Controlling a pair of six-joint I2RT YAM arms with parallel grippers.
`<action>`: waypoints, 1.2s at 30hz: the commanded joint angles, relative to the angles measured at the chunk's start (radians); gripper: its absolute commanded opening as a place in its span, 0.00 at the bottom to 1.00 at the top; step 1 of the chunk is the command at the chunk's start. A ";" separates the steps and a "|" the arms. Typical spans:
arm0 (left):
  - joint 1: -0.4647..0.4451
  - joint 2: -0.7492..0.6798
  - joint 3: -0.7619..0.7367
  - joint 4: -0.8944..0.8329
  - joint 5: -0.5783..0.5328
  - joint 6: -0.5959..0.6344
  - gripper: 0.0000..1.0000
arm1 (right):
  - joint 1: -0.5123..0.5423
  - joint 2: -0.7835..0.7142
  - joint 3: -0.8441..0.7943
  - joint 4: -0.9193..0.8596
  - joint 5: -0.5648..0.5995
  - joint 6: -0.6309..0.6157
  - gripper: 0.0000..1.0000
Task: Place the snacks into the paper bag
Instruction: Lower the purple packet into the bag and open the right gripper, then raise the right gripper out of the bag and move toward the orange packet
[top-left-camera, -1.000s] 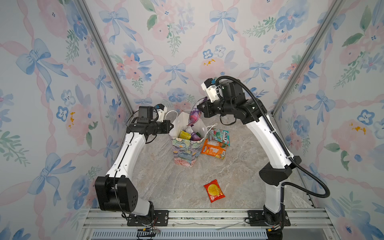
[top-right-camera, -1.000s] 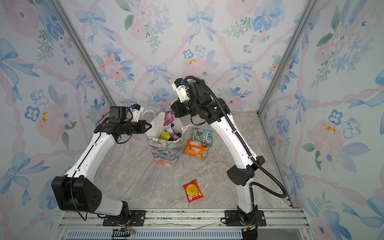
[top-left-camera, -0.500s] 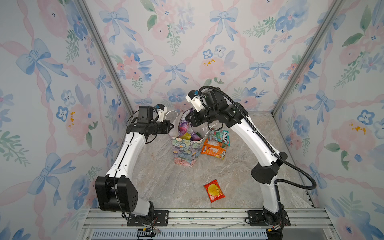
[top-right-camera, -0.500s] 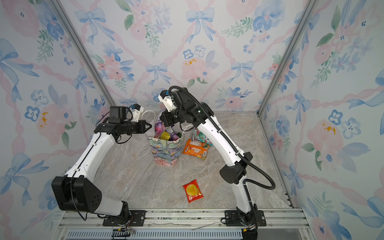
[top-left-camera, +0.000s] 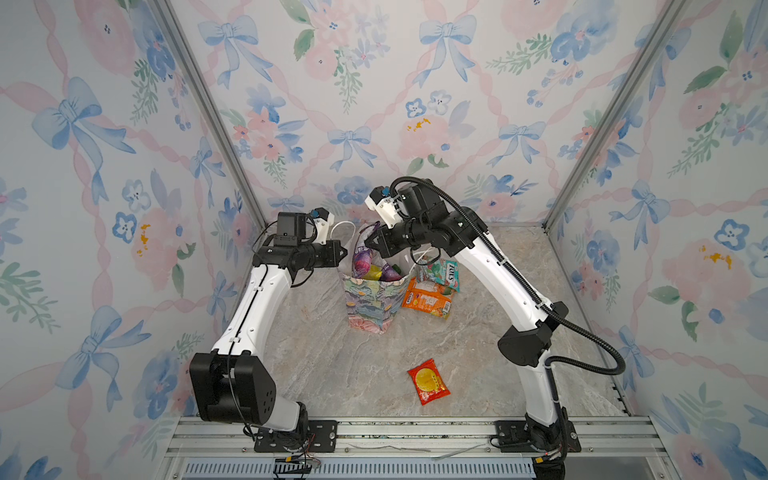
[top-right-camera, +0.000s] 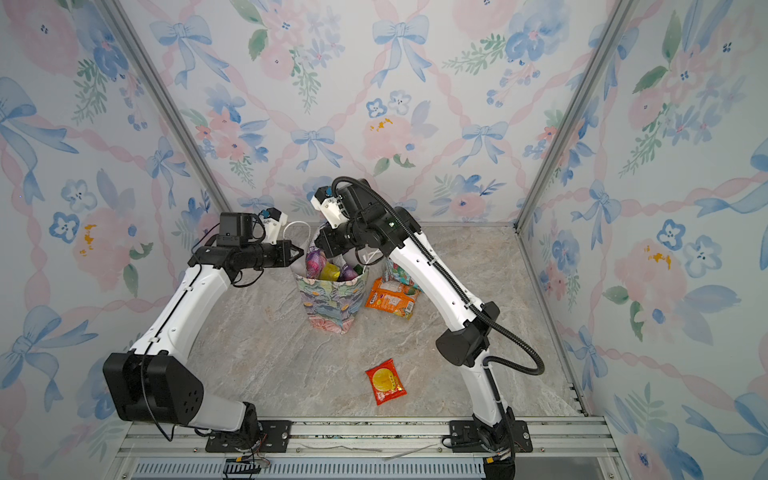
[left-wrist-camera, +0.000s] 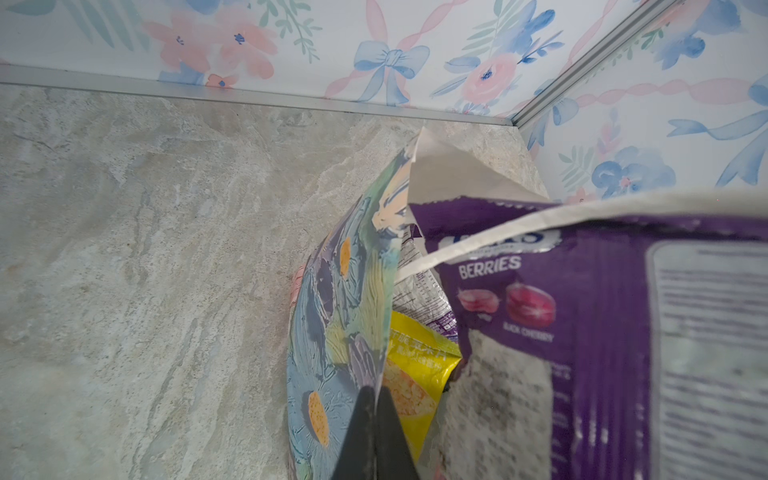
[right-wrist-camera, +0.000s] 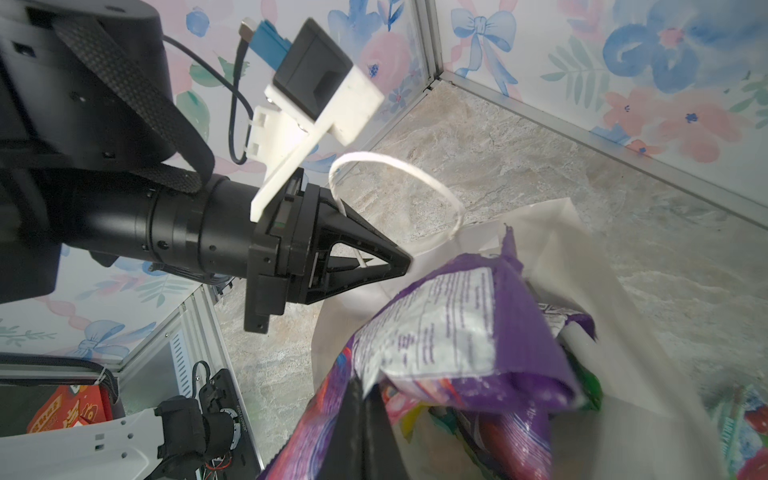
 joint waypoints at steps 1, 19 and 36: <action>-0.006 0.013 -0.007 -0.016 -0.009 0.012 0.00 | 0.013 -0.007 -0.027 0.030 -0.028 -0.006 0.00; -0.004 0.013 -0.010 -0.017 -0.012 0.014 0.00 | -0.024 -0.225 -0.372 0.149 0.140 0.011 0.53; -0.004 0.015 -0.013 -0.016 -0.022 0.014 0.00 | -0.078 -0.692 -0.863 0.431 0.306 0.071 0.96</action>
